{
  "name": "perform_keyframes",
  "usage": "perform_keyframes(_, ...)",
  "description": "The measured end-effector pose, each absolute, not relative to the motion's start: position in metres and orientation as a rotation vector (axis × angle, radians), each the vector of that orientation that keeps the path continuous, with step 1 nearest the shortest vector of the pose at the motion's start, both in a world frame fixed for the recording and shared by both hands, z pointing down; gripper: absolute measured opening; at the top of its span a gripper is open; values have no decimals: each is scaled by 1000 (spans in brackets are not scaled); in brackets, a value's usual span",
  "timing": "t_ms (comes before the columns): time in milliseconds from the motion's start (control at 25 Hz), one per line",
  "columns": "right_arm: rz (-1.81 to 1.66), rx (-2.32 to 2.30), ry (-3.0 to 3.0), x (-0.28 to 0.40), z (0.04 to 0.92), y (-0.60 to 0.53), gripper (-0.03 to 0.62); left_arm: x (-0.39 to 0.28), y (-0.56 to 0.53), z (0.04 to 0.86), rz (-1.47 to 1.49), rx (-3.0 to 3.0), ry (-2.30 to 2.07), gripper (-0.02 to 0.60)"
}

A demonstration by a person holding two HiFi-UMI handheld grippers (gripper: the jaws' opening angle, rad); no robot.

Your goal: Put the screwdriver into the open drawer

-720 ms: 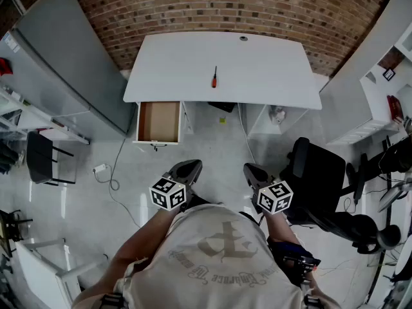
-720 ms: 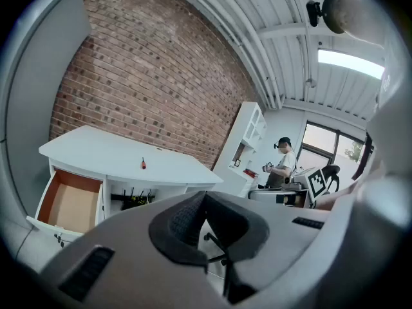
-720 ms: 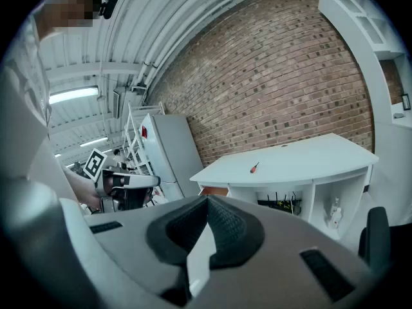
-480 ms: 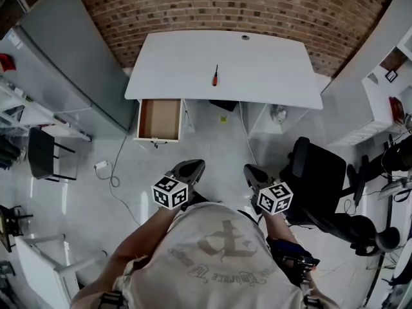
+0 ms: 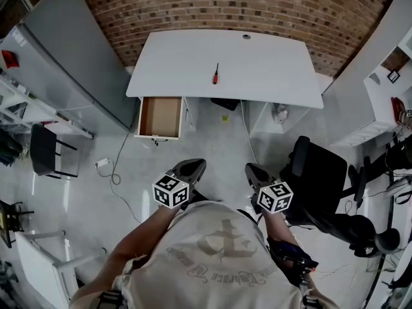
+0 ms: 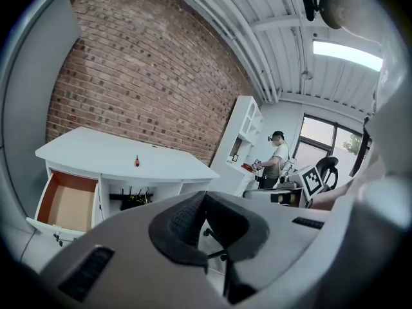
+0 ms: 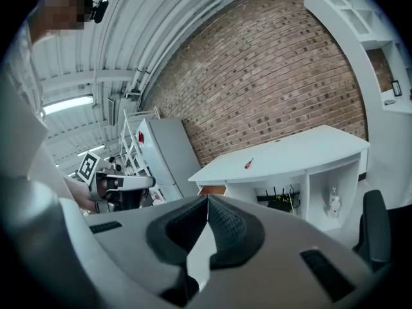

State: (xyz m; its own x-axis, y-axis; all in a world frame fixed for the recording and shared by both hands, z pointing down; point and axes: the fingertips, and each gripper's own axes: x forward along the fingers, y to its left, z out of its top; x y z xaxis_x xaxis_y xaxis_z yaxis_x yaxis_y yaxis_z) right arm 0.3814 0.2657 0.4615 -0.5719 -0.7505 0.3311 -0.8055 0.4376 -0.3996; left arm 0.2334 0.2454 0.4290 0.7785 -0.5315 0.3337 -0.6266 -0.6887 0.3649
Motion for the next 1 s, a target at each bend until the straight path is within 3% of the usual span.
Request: perform_keyframes(1000,934,1432,-2539,387,483,272,23,236,260,431,364,2504,-842,20)
